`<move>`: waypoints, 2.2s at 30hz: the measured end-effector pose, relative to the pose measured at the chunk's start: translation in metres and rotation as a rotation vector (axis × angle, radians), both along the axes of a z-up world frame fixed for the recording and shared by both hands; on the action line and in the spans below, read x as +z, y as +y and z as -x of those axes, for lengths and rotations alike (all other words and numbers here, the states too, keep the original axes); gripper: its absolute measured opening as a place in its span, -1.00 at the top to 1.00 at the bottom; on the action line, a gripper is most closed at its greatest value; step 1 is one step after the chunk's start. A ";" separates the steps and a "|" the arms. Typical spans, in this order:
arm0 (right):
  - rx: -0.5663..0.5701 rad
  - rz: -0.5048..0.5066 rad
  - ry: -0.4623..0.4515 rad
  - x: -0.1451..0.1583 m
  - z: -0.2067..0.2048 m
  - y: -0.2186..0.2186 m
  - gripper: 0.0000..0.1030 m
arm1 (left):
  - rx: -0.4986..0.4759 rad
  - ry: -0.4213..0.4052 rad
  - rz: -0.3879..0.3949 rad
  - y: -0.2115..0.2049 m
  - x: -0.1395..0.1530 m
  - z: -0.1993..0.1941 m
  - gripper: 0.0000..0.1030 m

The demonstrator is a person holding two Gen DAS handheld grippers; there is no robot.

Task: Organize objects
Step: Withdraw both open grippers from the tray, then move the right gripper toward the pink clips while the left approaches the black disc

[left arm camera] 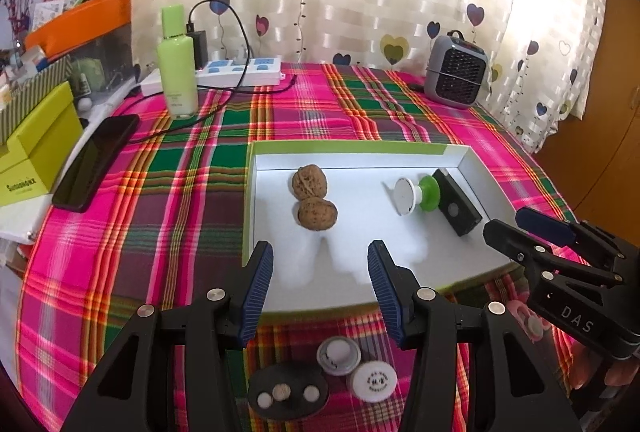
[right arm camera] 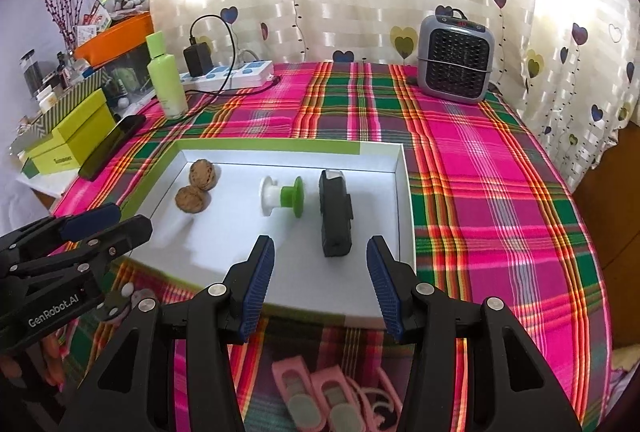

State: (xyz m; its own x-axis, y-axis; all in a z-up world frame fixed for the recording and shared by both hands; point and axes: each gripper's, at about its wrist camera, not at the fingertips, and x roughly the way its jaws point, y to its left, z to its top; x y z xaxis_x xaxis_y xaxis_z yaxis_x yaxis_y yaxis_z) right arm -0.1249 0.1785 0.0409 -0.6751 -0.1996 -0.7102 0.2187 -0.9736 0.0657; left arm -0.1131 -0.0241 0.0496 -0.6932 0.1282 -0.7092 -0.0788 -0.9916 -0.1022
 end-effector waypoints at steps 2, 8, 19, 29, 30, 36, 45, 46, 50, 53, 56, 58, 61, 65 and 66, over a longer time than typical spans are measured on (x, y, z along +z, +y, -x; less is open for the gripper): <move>0.002 0.001 0.007 0.001 -0.006 -0.001 0.04 | -0.002 0.006 0.003 0.001 0.001 -0.005 0.06; 0.009 0.004 0.024 0.005 -0.021 -0.003 0.04 | -0.002 0.016 -0.003 -0.001 0.002 -0.021 0.06; 0.021 0.008 0.036 0.003 -0.044 -0.008 0.04 | 0.001 0.025 0.004 -0.002 -0.002 -0.045 0.06; 0.026 0.004 0.046 0.000 -0.062 -0.007 0.04 | -0.013 0.032 -0.008 0.000 -0.005 -0.065 0.06; 0.026 0.000 0.047 0.000 -0.063 -0.007 0.04 | -0.012 0.030 -0.011 -0.001 -0.006 -0.067 0.06; 0.022 -0.004 0.040 -0.005 -0.070 -0.002 0.04 | -0.006 0.020 -0.015 -0.007 -0.013 -0.076 0.06; 0.020 -0.002 0.020 -0.014 -0.076 0.003 0.04 | -0.004 -0.002 -0.026 -0.012 -0.025 -0.082 0.06; 0.020 0.000 0.018 -0.014 -0.076 0.004 0.04 | -0.003 -0.007 -0.027 -0.013 -0.026 -0.083 0.06; 0.017 0.004 0.008 -0.018 -0.078 0.008 0.04 | -0.001 -0.015 -0.027 -0.014 -0.031 -0.083 0.06; 0.011 0.011 0.000 -0.021 -0.078 0.011 0.04 | 0.004 -0.018 -0.033 -0.017 -0.032 -0.083 0.06; 0.004 0.014 -0.006 -0.022 -0.078 0.014 0.04 | 0.008 -0.017 -0.034 -0.019 -0.032 -0.083 0.06; 0.002 0.016 -0.011 -0.023 -0.077 0.015 0.04 | 0.015 -0.017 -0.029 -0.020 -0.033 -0.083 0.06; 0.005 0.016 -0.016 -0.024 -0.077 0.015 0.04 | 0.021 -0.022 -0.022 -0.022 -0.034 -0.079 0.06; 0.011 0.007 -0.022 -0.026 -0.077 0.013 0.04 | 0.011 -0.036 -0.026 -0.023 -0.036 -0.074 0.05; 0.012 0.007 -0.022 -0.027 -0.076 0.013 0.04 | 0.009 -0.042 -0.028 -0.023 -0.037 -0.072 0.05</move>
